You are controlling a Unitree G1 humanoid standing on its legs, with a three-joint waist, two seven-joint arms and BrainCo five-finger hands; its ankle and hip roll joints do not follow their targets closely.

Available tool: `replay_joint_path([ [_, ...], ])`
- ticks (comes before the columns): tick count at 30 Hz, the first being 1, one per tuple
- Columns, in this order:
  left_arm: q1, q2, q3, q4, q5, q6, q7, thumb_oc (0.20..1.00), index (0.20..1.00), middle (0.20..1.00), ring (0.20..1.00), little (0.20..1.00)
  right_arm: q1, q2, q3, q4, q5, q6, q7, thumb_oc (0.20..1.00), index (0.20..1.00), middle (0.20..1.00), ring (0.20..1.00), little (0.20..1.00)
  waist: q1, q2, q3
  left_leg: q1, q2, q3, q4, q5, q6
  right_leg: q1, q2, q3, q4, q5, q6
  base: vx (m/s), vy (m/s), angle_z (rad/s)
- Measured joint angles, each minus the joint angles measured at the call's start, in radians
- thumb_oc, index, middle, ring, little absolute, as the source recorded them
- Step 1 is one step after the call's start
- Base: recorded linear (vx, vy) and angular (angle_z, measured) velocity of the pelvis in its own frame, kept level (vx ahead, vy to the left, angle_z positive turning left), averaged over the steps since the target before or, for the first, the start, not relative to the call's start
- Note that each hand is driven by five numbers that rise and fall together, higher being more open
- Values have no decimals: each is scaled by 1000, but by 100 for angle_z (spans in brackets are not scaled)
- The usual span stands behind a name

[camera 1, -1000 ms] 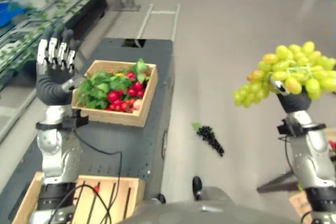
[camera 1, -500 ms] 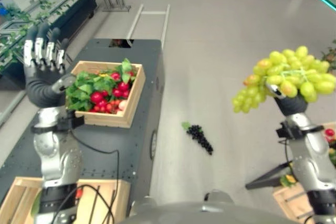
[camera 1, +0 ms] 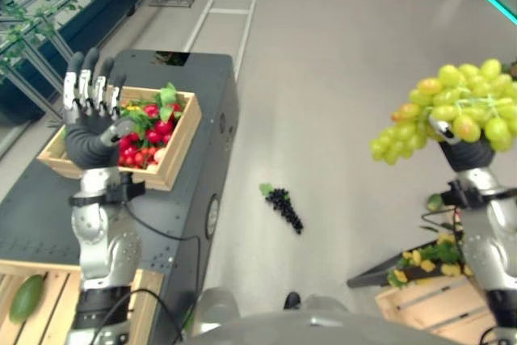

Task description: Pick up the fruits from the basket on one side to the basket on the other side

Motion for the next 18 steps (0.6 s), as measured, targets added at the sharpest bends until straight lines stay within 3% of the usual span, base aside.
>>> replay_joint_path([
  [3,5,1,4,0,0,-1,2,1000,1000,1000,1000,1000,-6,2,1,-1,0,1,4,200,200,200,200,200,3,19,-11,77,1,-34,-186,19,42,6,46,23,0,-3,6,73,18,-24],
  [5,3,2,4,-1,0,0,2,1000,1000,1000,1000,1000,-5,2,-6,-2,0,1,6,200,200,200,200,200,-10,22,-15,103,1,-35,-220,7,60,6,48,22,6,-9,14,59,39,-8],
  [10,1,6,8,-5,0,1,2,1000,1000,1000,1000,1000,-6,10,-16,-2,-1,2,11,200,200,200,200,200,-29,23,-19,129,-17,-28,-258,19,81,8,32,33,5,-8,36,29,71,-2],
  [18,-7,44,26,-50,0,4,-17,1000,1000,1000,1000,1000,7,38,-76,5,-14,1,-3,200,200,200,200,200,-31,42,-60,156,-24,-7,-250,4,84,9,30,80,9,-16,52,-11,88,-17],
])
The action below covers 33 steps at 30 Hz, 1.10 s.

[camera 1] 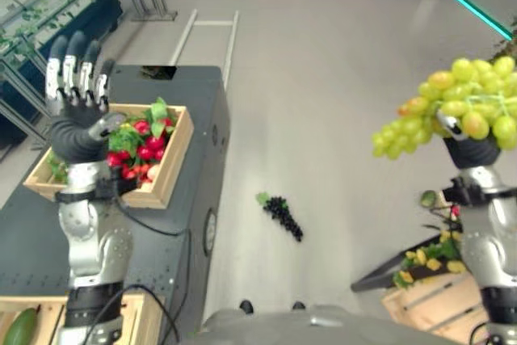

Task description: Pick up the fruits from the basket on one side to the basket on the other side

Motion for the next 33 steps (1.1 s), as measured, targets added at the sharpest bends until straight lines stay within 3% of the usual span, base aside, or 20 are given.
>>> replay_joint_path([
  [2,1,7,0,3,0,0,0,1000,1000,1000,1000,1000,-4,7,4,33,-11,-2,-13,200,200,200,200,200,10,-20,1,-46,-22,-59,121,-18,-23,-1,-6,70,-6,11,1,-54,117,-63],
  [4,4,7,1,2,1,-3,4,1000,1000,1000,1000,1000,-10,8,12,50,-13,-4,-23,200,200,200,200,200,12,-30,-3,-63,-48,-182,189,-44,-41,11,-4,140,-31,40,1,-31,162,-98],
  [5,7,8,2,1,1,-8,5,1000,1000,1000,1000,1000,-17,3,12,58,-16,-4,-31,200,200,200,200,200,19,-3,-20,-45,-42,-233,155,-55,-29,1,17,199,-44,52,10,-28,159,-107],
  [7,4,7,1,2,2,-8,3,1000,1000,1000,1000,1000,-14,3,17,56,-32,-3,-28,200,200,200,200,200,-1,19,-33,-24,-30,-242,100,-65,-15,-7,28,218,-50,69,17,-98,200,-69],
  [8,-11,8,-5,2,14,-7,-1,1000,1000,1000,1000,1000,-6,6,17,57,-50,-3,-23,200,200,200,200,200,-24,27,-38,-6,-19,-218,37,-55,9,-30,31,228,-39,78,27,-147,222,-53],
  [9,-22,4,-8,4,29,-12,0,1000,1000,1000,1000,1000,-17,22,29,62,-53,-2,-28,200,200,200,200,200,-39,17,-31,-9,-42,-182,42,-48,14,-58,29,270,-35,95,44,-238,292,-90],
  [10,-31,5,-15,11,37,-15,8,1000,1000,1000,1000,1000,-35,32,56,60,-59,-2,-34,200,200,200,200,200,-17,14,-28,-1,-35,-125,13,-40,32,-84,10,266,-24,100,72,-118,128,-109],
  [11,-35,8,-20,15,43,-14,6,1000,1000,1000,1000,1000,-40,37,59,59,-67,-2,-33,200,200,200,200,200,-22,5,-24,-3,-42,-97,13,-38,36,-105,6,268,-26,119,64,-232,221,-129],
  [13,-28,15,-25,15,51,-9,9,1000,1000,1000,1000,1000,-52,51,81,59,-70,-3,-32,200,200,200,200,200,-19,3,-20,-3,-54,-35,-7,-29,59,-124,-29,250,-66,149,101,-166,129,-102],
  [15,-28,23,-27,16,80,-8,10,1000,1000,1000,1000,1000,-56,56,94,60,-79,-2,-36,200,200,200,200,200,-20,18,-7,-12,-45,41,-17,-22,79,-139,-70,162,-48,143,149,-123,84,-72],
  [18,-23,27,-23,15,80,-7,11,1000,1000,1000,1000,1000,-57,53,97,59,-89,-2,-36,200,200,200,200,200,-5,39,5,-19,-18,107,-29,-17,83,-127,-115,35,55,101,157,-77,65,-61],
  [20,-24,30,-22,14,80,-6,12,1000,1000,1000,1000,1000,-58,54,98,59,-88,-2,-34,200,200,200,200,200,11,39,10,-14,-9,126,-28,-14,74,-75,-124,4,82,84,167,-62,7,-49],
  [22,-5,33,-1,14,80,-2,10,1000,1000,1000,1000,1000,-82,53,124,60,-89,1,-30,200,200,200,200,200,44,22,19,-13,-6,172,-18,-16,58,-23,-148,-98,31,52,142,-32,-27,-64],
  [23,8,28,6,14,80,1,9,1000,1000,1000,1000,1000,-84,50,129,60,-89,4,-19,200,200,200,200,200,65,19,23,-14,-2,185,1,-26,45,-7,-145,-139,-2,55,106,3,-72,-70],
  [24,20,27,7,10,80,1,8,1000,1000,1000,1000,1000,-85,50,130,60,-89,6,-17,200,200,200,200,200,73,25,22,-14,3,182,6,-29,40,-11,-141,-154,-2,61,101,18,-100,-60],
  [27,47,25,38,10,80,3,-2,1000,1000,1000,1000,1000,-71,43,124,60,-94,12,-12,200,200,200,200,200,88,26,19,-12,16,140,11,-36,22,-15,-122,-156,-11,51,90,18,-122,-23],
  [33,81,18,45,-13,78,13,-9,1000,1000,1000,1000,1000,-44,34,99,55,-111,17,-9,200,200,200,200,200,82,22,0,-11,41,161,9,-35,3,-25,-94,-141,-27,50,69,-13,-125,-14],
])
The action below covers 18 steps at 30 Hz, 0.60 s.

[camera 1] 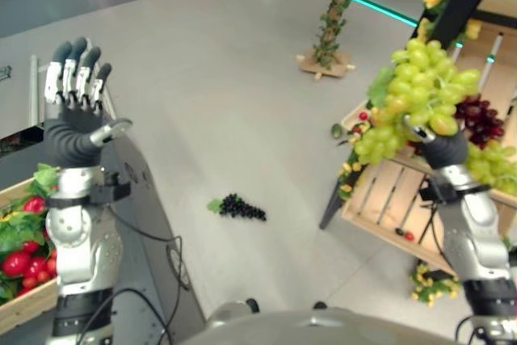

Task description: Pick up the fruits from the basket on one side to the basket on the other side

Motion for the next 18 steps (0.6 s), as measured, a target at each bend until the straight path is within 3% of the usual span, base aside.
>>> replay_joint_path([
  [5,4,-32,-3,-14,0,16,-13,1000,1000,1000,1000,1000,45,-1,-56,-10,-6,7,-3,200,200,200,200,200,0,0,-14,19,4,4,-1,0,-1,24,21,24,-45,26,-10,-39,-140,-24],
  [9,4,-40,-16,-14,0,31,-15,1000,1000,1000,1000,1000,63,0,-65,-11,-6,7,-7,200,200,200,200,200,-24,1,-21,32,16,-2,8,-4,-8,54,39,46,-86,40,-12,-80,-174,-13],
  [14,-1,-47,-27,-6,-1,38,-12,1000,1000,1000,1000,1000,93,3,-100,-11,-5,7,-28,200,200,200,200,200,-48,-4,-24,15,47,-7,80,-22,-39,72,57,55,-105,40,-26,-45,-139,-7],
  [17,0,-49,-27,-5,-1,38,-9,1000,1000,1000,1000,1000,92,5,-100,-12,3,7,-37,200,200,200,200,200,-48,-5,-19,10,69,-9,135,-30,-58,66,76,81,-91,32,-54,-56,-105,-35],
  [18,1,-49,-26,-5,-1,38,-4,1000,1000,1000,1000,1000,88,7,-99,-14,6,6,-41,200,200,200,200,200,-48,-20,-10,-14,63,-51,200,-22,-72,65,72,110,-83,30,-67,-25,-43,-38],
])
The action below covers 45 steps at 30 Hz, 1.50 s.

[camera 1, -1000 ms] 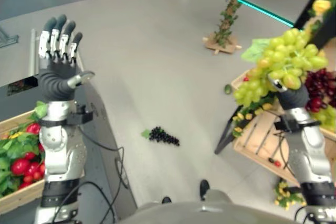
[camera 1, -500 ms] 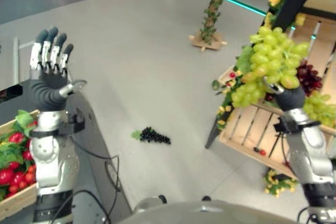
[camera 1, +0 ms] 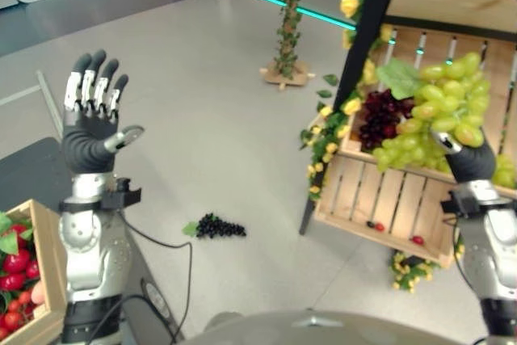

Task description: Pick up the fruits from the basket on one side to the basket on the other side

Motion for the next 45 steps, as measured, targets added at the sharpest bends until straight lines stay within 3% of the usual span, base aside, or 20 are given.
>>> replay_joint_path([
  [2,6,0,0,1,0,0,4,1000,1000,1000,1000,1000,-3,0,1,-5,7,-1,-6,200,200,200,200,200,2,-13,7,-41,-7,-63,71,6,-14,-4,-7,23,0,7,-10,-16,-51,-44],
  [3,9,-2,0,1,0,-4,11,1000,1000,1000,1000,1000,-8,0,7,-10,22,-3,-10,200,200,200,200,200,0,-13,3,-57,-38,-145,50,-7,-24,-24,-7,53,7,13,-14,6,-22,-50],
  [5,8,-2,0,1,0,-7,15,1000,1000,1000,1000,1000,-21,-1,12,-17,32,-6,-9,200,200,200,200,200,-5,-11,2,-47,-75,-183,-80,-3,-17,-82,-9,82,33,16,-9,25,15,-64],
  [6,9,-4,0,1,0,-7,14,1000,1000,1000,1000,1000,-22,-3,12,-17,32,-6,-10,200,200,200,200,200,-4,-1,-3,-41,-71,-186,-124,4,-7,-94,3,91,41,19,-5,32,40,-79],
  [7,7,-2,3,4,0,-7,14,1000,1000,1000,1000,1000,-24,-3,11,-13,33,-6,-9,200,200,200,200,200,-4,20,-8,-27,-55,-182,-178,30,32,-123,27,97,68,22,-5,52,64,-72],
  [10,15,2,4,6,-3,-4,17,1000,1000,1000,1000,1000,-13,5,23,-22,34,-5,-8,200,200,200,200,200,-22,-25,-2,-14,-57,-145,-212,31,44,-133,15,82,77,26,9,56,61,-40],
  [12,24,2,3,8,-4,-2,17,1000,1000,1000,1000,1000,-13,6,22,-30,35,-7,-8,200,200,200,200,200,-28,-35,-8,9,-59,-129,-228,42,40,-132,16,93,73,29,14,53,69,-25],
  [22,40,-1,3,6,-4,-1,23,1000,1000,1000,1000,1000,-28,9,37,-33,17,-6,-12,200,200,200,200,200,-51,17,-9,87,-62,-77,-288,43,46,-73,26,130,9,47,30,19,87,-12],
  [31,48,-3,3,6,-5,-1,24,1000,1000,1000,1000,1000,-65,8,81,-13,-24,-6,-48,200,200,200,200,200,-44,31,-9,88,-61,-41,-305,44,48,-93,31,147,-4,65,34,-19,60,-13],
  [32,49,-1,4,6,-5,-2,26,1000,1000,1000,1000,1000,-76,8,96,-11,-28,-7,-53,200,200,200,200,200,-32,32,-8,82,-62,-25,-303,45,49,-109,28,134,-4,71,39,-71,-8,-67],
  [33,49,7,8,5,-5,-1,33,1000,1000,1000,1000,1000,-120,5,131,0,-39,-7,-65,200,200,200,200,200,2,29,-5,74,-53,22,-299,43,52,-138,12,50,3,72,48,29,-79,-80],
  [34,43,5,5,6,-5,0,36,1000,1000,1000,1000,1000,-152,0,145,14,-58,-8,-67,200,200,200,200,200,24,31,-1,60,-50,27,-293,40,52,-154,-39,-30,49,66,62,30,-80,-56],
  [35,39,2,-5,6,-6,1,37,1000,1000,1000,1000,1000,-151,-5,147,15,-63,-7,-71,200,200,200,200,200,20,29,-2,53,-51,9,-287,37,50,-145,-55,-39,69,53,61,77,-103,13],
  [40,38,1,-28,5,-8,1,41,1000,1000,1000,1000,1000,-199,-20,152,31,-82,-7,-107,200,200,200,200,200,55,28,-5,65,-34,-50,-284,44,26,-74,-25,-53,-9,57,47,56,-80,32],
  [45,40,-1,-36,3,-10,16,44,1000,1000,1000,1000,1000,-254,-60,158,105,-100,-6,-142,200,200,200,200,200,58,22,-8,63,-28,-108,-282,49,16,-17,-12,-80,-59,62,44,40,-60,38],
])
